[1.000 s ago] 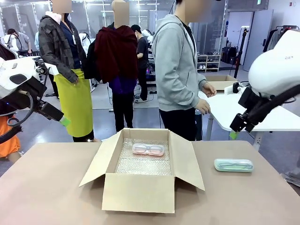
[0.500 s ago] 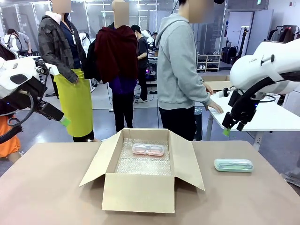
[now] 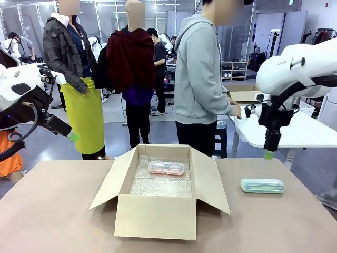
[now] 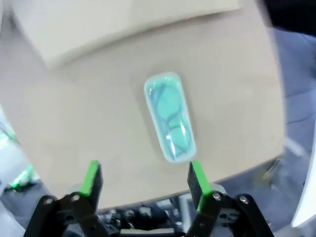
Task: Pack the glasses set securely to prepare it for shipping.
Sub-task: Put the Glasses case from the right side of the table into the Package Box.
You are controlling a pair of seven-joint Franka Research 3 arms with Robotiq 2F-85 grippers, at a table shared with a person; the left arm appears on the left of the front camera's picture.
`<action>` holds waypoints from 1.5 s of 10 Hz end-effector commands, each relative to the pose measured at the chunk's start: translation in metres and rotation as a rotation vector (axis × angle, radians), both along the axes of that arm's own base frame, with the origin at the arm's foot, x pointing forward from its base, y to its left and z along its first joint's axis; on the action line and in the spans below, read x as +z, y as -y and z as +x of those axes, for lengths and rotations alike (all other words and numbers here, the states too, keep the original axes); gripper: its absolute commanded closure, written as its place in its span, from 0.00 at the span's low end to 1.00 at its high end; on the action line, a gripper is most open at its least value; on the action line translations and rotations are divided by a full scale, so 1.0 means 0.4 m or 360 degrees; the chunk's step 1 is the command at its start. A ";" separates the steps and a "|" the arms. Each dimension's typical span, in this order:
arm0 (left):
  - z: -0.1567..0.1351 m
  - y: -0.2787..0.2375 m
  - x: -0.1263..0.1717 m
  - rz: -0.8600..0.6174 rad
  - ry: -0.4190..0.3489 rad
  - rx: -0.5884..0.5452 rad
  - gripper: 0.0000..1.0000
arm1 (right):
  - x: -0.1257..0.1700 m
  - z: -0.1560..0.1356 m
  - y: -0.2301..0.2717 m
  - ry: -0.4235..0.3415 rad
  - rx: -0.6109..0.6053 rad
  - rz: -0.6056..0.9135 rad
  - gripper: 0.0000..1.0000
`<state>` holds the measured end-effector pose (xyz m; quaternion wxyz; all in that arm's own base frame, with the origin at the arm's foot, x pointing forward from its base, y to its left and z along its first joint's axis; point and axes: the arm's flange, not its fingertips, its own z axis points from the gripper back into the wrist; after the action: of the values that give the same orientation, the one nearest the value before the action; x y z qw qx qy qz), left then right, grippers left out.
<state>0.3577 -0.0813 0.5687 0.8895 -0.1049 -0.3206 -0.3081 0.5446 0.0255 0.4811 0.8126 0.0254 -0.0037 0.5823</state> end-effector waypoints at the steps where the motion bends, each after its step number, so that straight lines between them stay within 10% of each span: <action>1: -0.002 -0.005 0.002 -0.0020 0.0000 -0.0014 0.00 | -0.008 0.002 0.007 0.0092 0.0217 -0.0179 0.13; 6: -0.002 -0.005 0.002 -0.0020 0.0000 -0.0014 0.00 | -0.007 0.005 0.007 0.0026 0.0164 -0.0124 0.13; 9: -0.002 -0.005 0.002 -0.0020 0.0000 -0.0014 0.00 | -0.112 0.020 0.027 0.0232 0.0391 -0.0093 0.13; 15: -0.002 -0.005 0.002 -0.0020 0.0000 -0.0014 0.00 | -0.320 0.054 0.059 0.0207 0.0385 0.0011 0.13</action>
<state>0.3578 -0.0814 0.5686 0.8896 -0.1049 -0.3205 -0.3081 0.5653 0.0050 0.3578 0.7392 -0.0212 -0.0426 0.6718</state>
